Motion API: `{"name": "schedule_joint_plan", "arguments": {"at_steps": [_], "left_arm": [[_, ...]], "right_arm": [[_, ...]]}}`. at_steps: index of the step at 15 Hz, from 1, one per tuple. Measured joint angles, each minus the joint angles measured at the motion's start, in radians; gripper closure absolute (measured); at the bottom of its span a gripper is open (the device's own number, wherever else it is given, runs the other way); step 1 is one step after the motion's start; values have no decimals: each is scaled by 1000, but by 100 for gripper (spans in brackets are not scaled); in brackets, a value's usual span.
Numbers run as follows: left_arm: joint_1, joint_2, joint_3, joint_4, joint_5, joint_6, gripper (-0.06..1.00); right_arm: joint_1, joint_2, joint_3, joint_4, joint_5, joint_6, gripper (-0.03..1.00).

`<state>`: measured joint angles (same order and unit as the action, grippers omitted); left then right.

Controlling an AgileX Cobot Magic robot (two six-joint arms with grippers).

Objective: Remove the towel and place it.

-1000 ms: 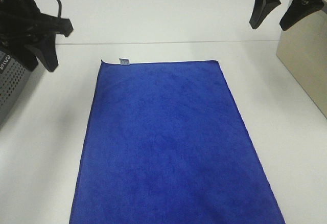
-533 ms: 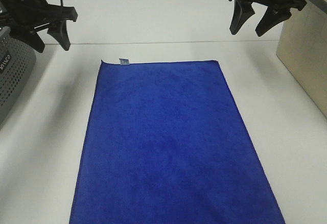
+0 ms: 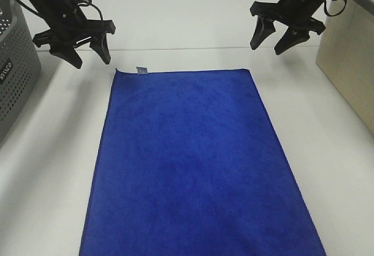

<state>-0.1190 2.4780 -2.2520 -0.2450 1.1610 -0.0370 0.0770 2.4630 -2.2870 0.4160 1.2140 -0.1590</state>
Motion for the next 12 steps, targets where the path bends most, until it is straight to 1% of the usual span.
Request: {"name": "schedule_joint_plan", "arguments": {"at_steps": [2,7,8,12], "left_arm": [[0,51,-48,-15,6,3,31],[0,98,-53,-24,-31,8,31],[0,109,-53,-45,-62,26,31],[0,138,-56,-92,-120,52,31]], "right_arm": [[-10,48,-6,19,-1,-38,36],[-9,105,-6,29,-6,-52,36],[-9,121,-6,29,-24,-58,36],[-9,151,-6,44,-43,-66,36]]}}
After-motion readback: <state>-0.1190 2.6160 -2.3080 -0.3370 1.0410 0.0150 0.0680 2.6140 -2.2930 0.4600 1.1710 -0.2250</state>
